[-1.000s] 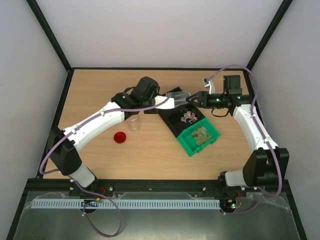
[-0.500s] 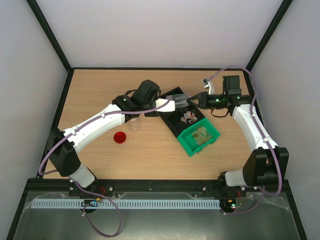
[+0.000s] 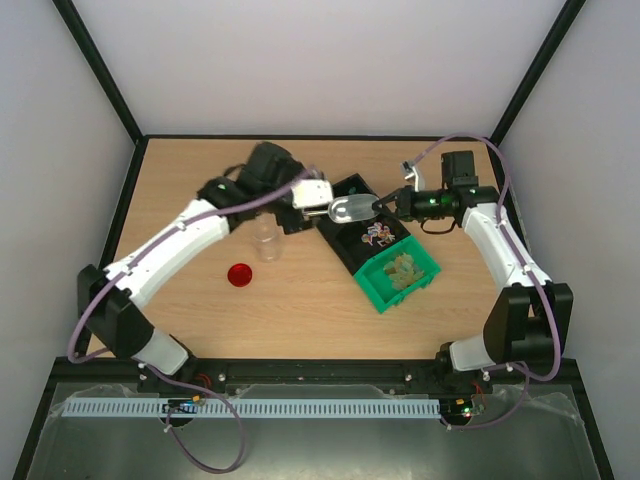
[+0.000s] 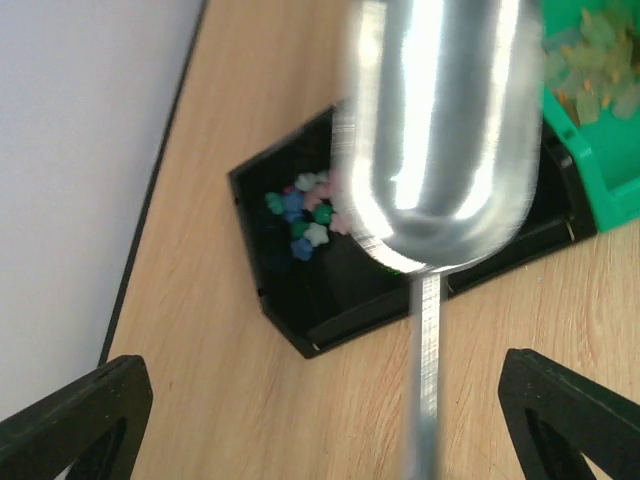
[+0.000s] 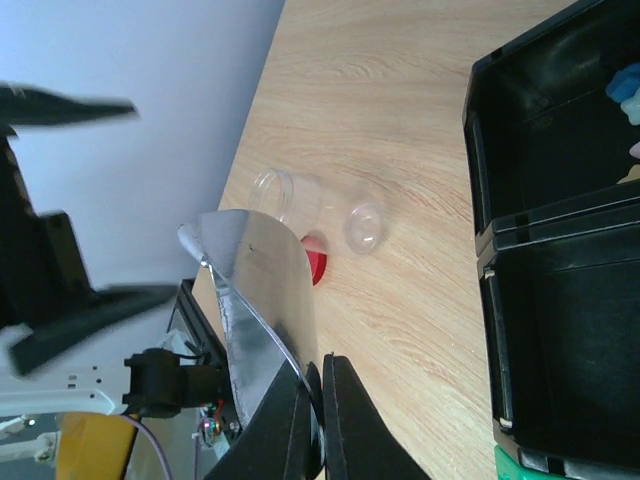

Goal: Pack the candies

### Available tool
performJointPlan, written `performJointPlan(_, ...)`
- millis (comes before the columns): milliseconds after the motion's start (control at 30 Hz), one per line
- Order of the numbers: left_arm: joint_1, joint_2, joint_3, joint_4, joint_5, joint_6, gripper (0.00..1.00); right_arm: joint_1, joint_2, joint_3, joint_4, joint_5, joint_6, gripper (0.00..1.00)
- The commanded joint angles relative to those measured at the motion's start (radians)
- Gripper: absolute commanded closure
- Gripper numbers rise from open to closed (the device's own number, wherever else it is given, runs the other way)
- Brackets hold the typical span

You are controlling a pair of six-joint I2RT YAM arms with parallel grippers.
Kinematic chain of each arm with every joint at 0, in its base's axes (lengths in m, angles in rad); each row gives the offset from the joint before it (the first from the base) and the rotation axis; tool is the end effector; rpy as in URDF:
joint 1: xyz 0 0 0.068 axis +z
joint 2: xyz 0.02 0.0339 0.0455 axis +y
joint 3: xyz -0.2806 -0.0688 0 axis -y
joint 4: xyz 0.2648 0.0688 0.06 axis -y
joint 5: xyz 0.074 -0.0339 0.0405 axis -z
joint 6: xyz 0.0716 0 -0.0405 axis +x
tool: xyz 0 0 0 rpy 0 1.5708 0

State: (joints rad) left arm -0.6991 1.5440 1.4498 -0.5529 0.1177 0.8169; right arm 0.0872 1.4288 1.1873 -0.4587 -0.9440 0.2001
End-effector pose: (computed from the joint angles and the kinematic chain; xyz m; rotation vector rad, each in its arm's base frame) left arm 0.2989 -0.2623 0.3413 1.5682 1.5621 -0.0653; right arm 0.3341 0.0874 0.3115 -0.3847 2.1555 1.2181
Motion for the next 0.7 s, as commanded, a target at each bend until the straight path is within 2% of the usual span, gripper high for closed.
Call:
performJointPlan(0, 0.162, -0.096, 0.071, -0.065, 0.337, -0.141, 0.01, -0.003, 0.017, 0.035, -0.072, -0.076, -0.025, 0.99)
performJointPlan(133, 0.299, -0.122, 0.079, -0.067, 0.576, -0.254, 0.0, -0.007, 0.029, 0.025, -0.062, -0.135, -0.013, 0.99)
performJointPlan(200, 0.334, -0.12, 0.095, -0.093, 0.643, -0.307, 0.0, -0.007, 0.034, 0.019, -0.051, -0.158, -0.003, 0.99)
performJointPlan(233, 0.338, -0.122, 0.105, -0.118, 0.66, -0.278, 0.0, -0.007, 0.037, 0.016, -0.044, -0.172, 0.004, 0.99)
performJointPlan(333, 0.319, -0.142, 0.102, -0.153, 0.646, -0.19, 0.01, -0.007, 0.046, 0.009, -0.02, -0.212, 0.028, 0.99)
performJointPlan(433, 0.228, -0.167, 0.035, -0.131, 0.518, -0.119, 0.0, -0.007, 0.051, 0.003, -0.002, -0.243, 0.049, 0.99)
performJointPlan(500, 0.194, -0.17, -0.015, -0.112, 0.505, -0.078, 0.01, -0.007, 0.056, -0.006, 0.018, -0.259, 0.069, 0.99)
performJointPlan(567, 0.174, -0.163, -0.037, -0.099, 0.496, -0.05, 0.04, -0.007, 0.07, -0.01, 0.029, -0.288, 0.081, 0.99)
performJointPlan(667, 0.158, -0.162, -0.064, -0.088, 0.483, 0.0, 0.16, -0.007, 0.088, -0.014, 0.021, -0.306, 0.084, 0.99)
